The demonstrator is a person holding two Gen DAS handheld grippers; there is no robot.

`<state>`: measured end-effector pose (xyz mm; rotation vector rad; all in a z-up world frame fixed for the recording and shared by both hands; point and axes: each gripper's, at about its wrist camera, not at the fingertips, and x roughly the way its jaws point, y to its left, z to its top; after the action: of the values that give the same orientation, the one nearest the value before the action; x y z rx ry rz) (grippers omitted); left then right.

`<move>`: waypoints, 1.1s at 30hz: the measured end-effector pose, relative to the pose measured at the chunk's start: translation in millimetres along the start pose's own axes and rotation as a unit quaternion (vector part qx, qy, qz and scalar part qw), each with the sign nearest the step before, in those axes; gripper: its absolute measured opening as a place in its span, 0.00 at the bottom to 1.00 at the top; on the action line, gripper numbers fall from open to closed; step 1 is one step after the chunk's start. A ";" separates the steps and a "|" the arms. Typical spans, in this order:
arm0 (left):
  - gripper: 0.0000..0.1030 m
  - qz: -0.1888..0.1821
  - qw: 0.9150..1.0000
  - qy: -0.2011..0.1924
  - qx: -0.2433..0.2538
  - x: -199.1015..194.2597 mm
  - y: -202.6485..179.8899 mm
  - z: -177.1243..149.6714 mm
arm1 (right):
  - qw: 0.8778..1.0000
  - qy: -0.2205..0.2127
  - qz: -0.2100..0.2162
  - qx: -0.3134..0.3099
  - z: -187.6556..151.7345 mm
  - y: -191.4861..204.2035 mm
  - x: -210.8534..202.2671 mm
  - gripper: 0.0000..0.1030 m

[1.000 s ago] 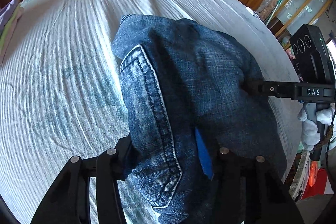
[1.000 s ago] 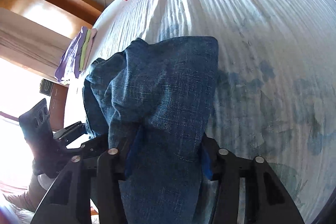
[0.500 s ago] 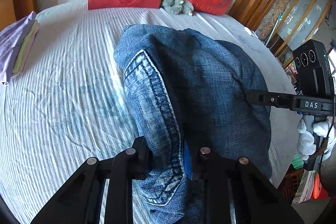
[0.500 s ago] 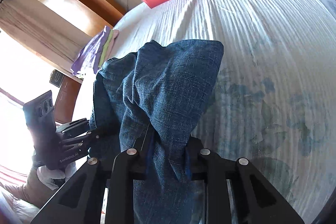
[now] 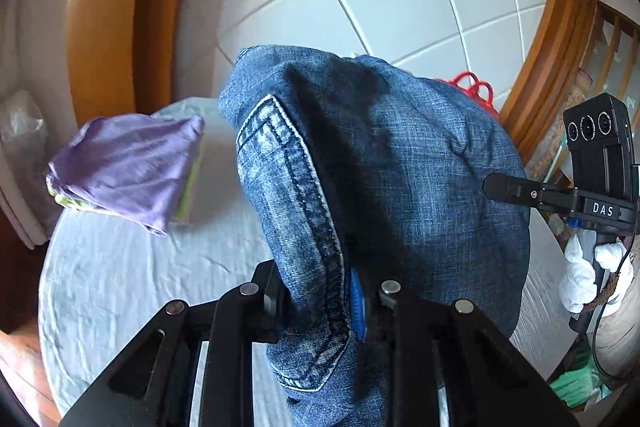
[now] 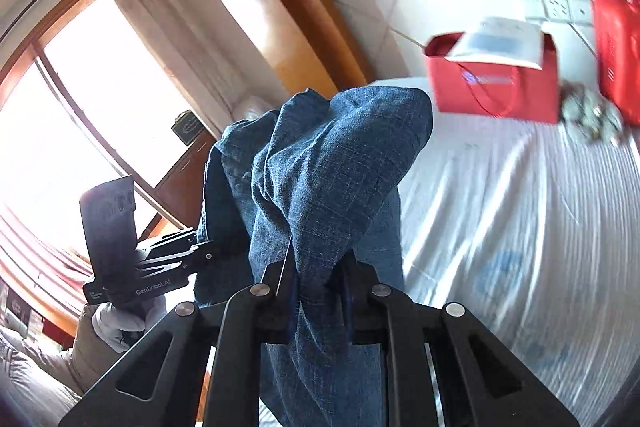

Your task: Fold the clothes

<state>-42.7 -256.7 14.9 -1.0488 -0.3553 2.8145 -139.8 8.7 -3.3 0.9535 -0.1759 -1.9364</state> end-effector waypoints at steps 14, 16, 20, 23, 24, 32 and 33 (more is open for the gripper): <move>0.25 0.106 0.993 0.043 0.021 22.7 251.5 181.2 | 0.986 -0.018 0.154 0.064 190.7 63.0 264.4 0.15; 0.30 0.099 0.992 0.072 0.013 75.7 280.5 174.2 | 0.987 -0.004 0.131 0.091 194.5 34.0 301.7 0.15; 0.39 0.135 0.980 0.148 0.015 182.1 310.4 134.4 | 0.992 0.037 0.036 0.119 176.0 -26.7 370.0 0.16; 0.45 0.148 0.977 0.152 0.014 218.4 315.6 109.9 | 0.988 0.083 -0.026 0.129 153.6 -60.7 414.5 0.17; 0.48 0.148 0.978 0.144 0.010 222.0 317.7 109.2 | 0.987 0.083 -0.031 0.132 148.8 -67.1 419.7 0.19; 0.64 0.170 0.980 0.098 -0.003 166.0 316.0 118.7 | 0.990 0.065 -0.062 0.111 149.7 -66.7 384.5 0.48; 0.66 0.175 0.981 0.085 0.001 155.3 309.4 120.8 | 0.991 0.056 -0.064 0.099 152.6 -58.5 372.7 0.48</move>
<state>-247.5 -547.3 -74.3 -1.4696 -0.1628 2.9853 -379.9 -294.3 -130.2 1.2276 -0.2506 -2.0020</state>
